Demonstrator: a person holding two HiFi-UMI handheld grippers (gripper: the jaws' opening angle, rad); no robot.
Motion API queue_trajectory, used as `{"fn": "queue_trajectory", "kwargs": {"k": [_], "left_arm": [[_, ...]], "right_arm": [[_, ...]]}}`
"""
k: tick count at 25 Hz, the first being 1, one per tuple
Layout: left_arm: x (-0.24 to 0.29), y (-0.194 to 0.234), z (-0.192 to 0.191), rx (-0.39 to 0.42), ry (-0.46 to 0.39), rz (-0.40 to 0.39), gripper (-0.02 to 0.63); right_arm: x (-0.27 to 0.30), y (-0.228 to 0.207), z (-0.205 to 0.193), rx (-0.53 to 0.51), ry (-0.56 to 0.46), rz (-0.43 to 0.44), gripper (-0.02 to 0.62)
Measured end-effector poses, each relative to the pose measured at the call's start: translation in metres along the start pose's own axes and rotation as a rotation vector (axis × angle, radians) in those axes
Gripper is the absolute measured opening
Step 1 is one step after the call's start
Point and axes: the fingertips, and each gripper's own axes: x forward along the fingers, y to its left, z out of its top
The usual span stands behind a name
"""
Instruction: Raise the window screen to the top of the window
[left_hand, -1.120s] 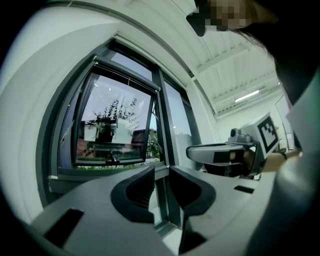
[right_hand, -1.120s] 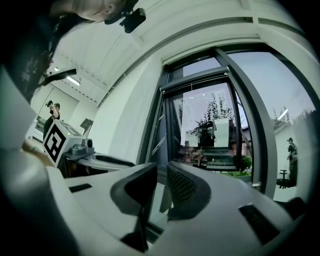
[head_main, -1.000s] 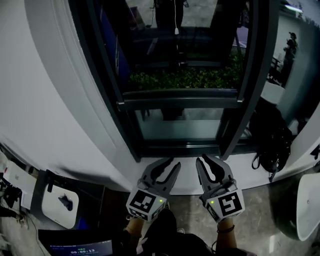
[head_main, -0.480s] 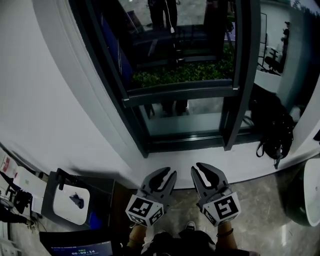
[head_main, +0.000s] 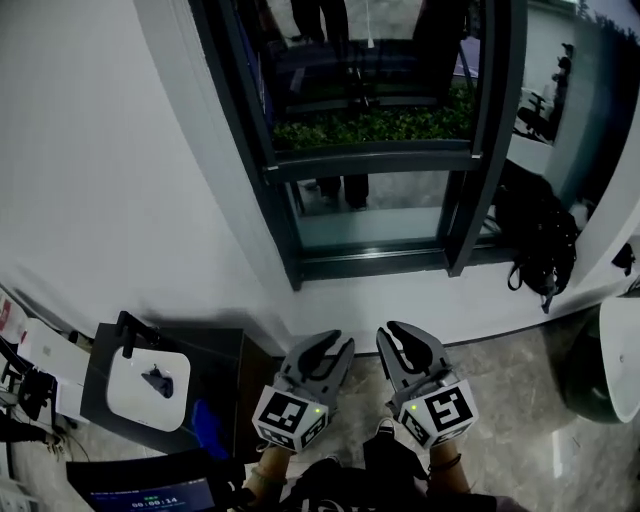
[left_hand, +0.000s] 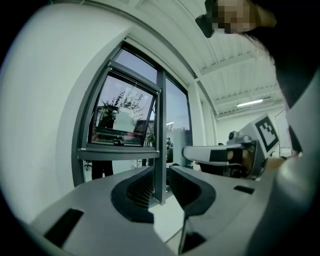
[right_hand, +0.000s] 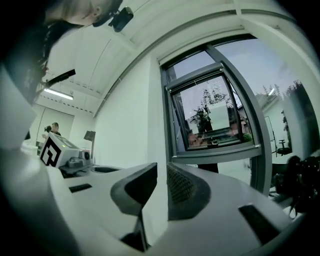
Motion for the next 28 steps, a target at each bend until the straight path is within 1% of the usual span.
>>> {"fn": "queue_trajectory", "kwargs": {"k": [2,5,6,8,12,17,20,28], "left_arm": [[-0.026,0.000,-0.005,-0.003,0.004,-0.016,0.091],[-0.059,-0.002,-0.015,-0.021,0.008,-0.044,0.091],[-0.068,-0.004,-0.019,-0.029,0.010,-0.055,0.091],[-0.083,-0.012,-0.024,-0.042,0.016,-0.079,0.089],[-0.106,-0.026,-0.027,-0.064,0.014,-0.113,0.091],[-0.120,-0.037,-0.022,-0.069,0.004,-0.126,0.091],[-0.124,-0.043,-0.020,-0.064,0.002,-0.116,0.089],[-0.123,-0.059,-0.013,-0.068,0.000,-0.065,0.091]], "right_arm": [[-0.005,0.024,-0.007,0.002,-0.001,-0.027,0.055],[-0.016,0.059,-0.021,0.018,0.047,-0.062,0.055],[-0.021,0.068,-0.025,0.019,0.046,-0.071,0.055],[-0.031,0.082,-0.034,0.016,0.035,-0.089,0.055],[-0.048,0.103,-0.042,-0.001,0.070,-0.120,0.055],[-0.061,0.114,-0.038,-0.003,0.125,-0.133,0.055],[-0.067,0.114,-0.040,-0.001,0.098,-0.123,0.055],[-0.085,0.108,-0.035,-0.024,0.104,-0.092,0.055]]}}
